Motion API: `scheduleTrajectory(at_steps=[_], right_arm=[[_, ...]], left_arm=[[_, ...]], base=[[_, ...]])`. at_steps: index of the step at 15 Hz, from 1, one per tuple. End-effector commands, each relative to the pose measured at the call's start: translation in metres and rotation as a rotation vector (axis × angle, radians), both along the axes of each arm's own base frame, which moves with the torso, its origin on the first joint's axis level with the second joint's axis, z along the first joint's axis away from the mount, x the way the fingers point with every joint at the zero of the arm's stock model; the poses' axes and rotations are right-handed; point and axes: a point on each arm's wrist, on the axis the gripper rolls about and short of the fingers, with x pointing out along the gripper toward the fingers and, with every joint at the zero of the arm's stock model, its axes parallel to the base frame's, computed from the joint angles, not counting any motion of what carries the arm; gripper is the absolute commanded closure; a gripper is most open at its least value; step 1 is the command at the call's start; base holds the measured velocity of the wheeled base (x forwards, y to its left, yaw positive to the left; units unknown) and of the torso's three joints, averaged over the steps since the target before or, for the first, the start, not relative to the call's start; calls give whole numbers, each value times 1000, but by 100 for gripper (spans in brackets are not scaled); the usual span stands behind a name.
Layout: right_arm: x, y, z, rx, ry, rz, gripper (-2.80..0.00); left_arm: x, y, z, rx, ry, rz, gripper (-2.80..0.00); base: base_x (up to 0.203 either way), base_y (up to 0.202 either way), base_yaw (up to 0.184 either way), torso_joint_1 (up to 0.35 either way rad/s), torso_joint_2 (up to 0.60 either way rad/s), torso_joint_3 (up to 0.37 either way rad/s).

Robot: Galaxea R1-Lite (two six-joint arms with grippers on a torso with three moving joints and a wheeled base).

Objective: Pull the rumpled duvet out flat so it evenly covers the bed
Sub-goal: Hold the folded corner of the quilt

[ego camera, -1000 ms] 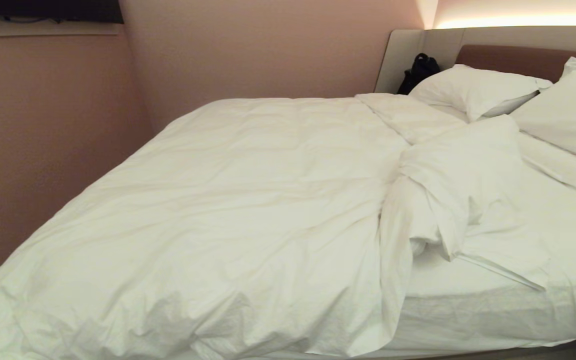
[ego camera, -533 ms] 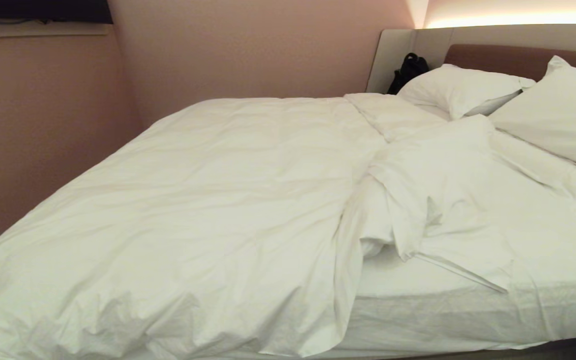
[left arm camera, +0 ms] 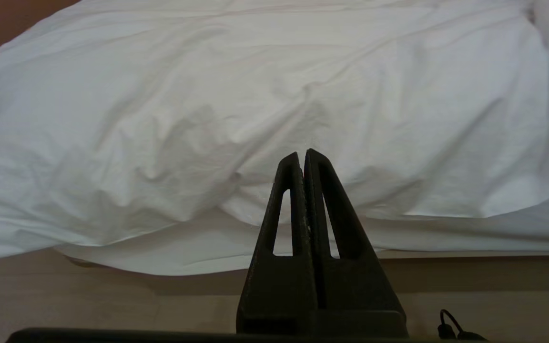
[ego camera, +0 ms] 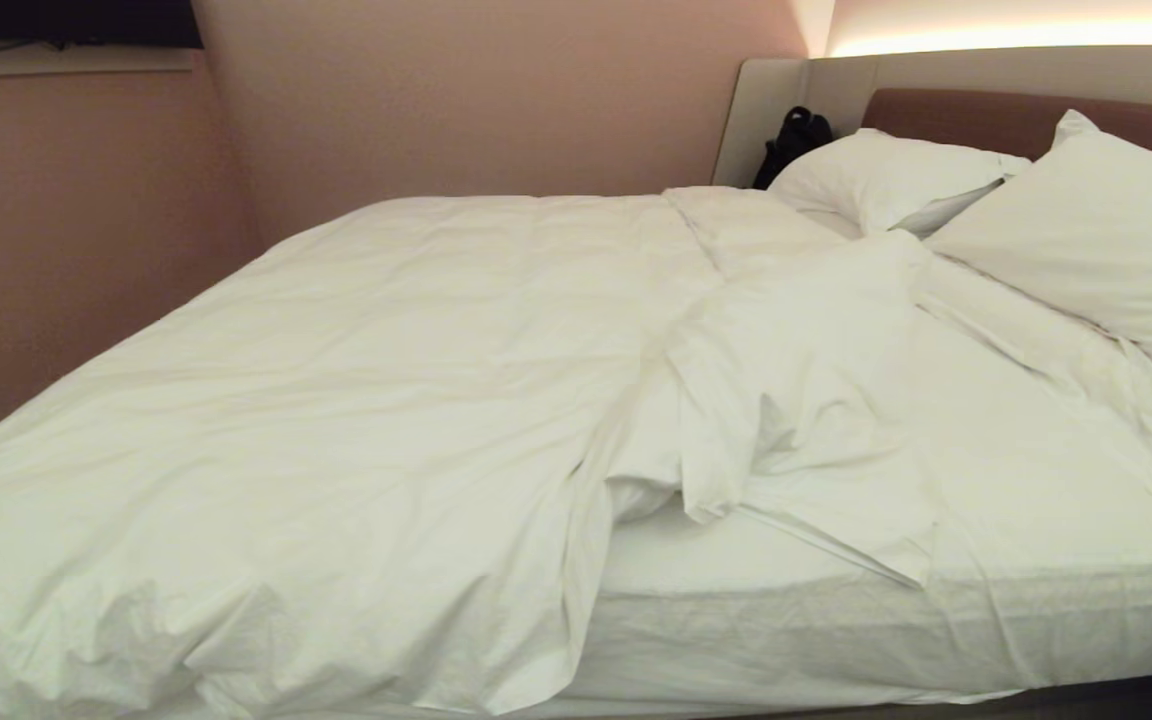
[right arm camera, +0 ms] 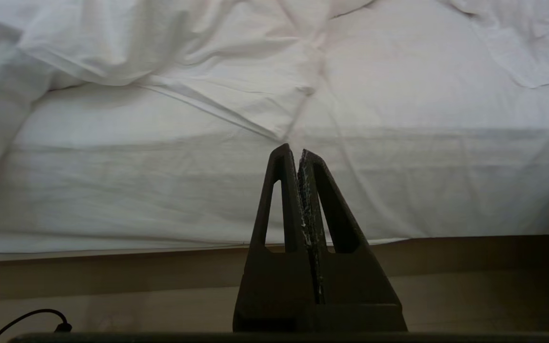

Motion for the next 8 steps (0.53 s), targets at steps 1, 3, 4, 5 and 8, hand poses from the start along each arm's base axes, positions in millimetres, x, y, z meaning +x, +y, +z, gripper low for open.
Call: scheduleTrajectory(at_steps=[1, 3, 4, 5, 8], right_arm=[[0, 0, 0, 0, 1, 1, 0], [0, 0, 0, 0, 1, 1, 0], [0, 0, 0, 0, 1, 1, 0], [0, 0, 0, 0, 1, 1, 0], [0, 0, 0, 0, 1, 1, 0]], left_arm=[[0, 0, 0, 0, 0, 0, 0], [0, 0, 0, 0, 0, 0, 0], [0, 0, 0, 0, 0, 0, 0], [0, 0, 0, 0, 0, 0, 0], [0, 0, 0, 0, 0, 0, 0]], base=[[0, -194, 1, 2, 2, 2], [0, -196, 1, 5, 3, 4], [0, -195, 1, 7, 2, -2], [0, -194, -2, -2, -2, 7], [0, -178, 1, 1, 2, 4]])
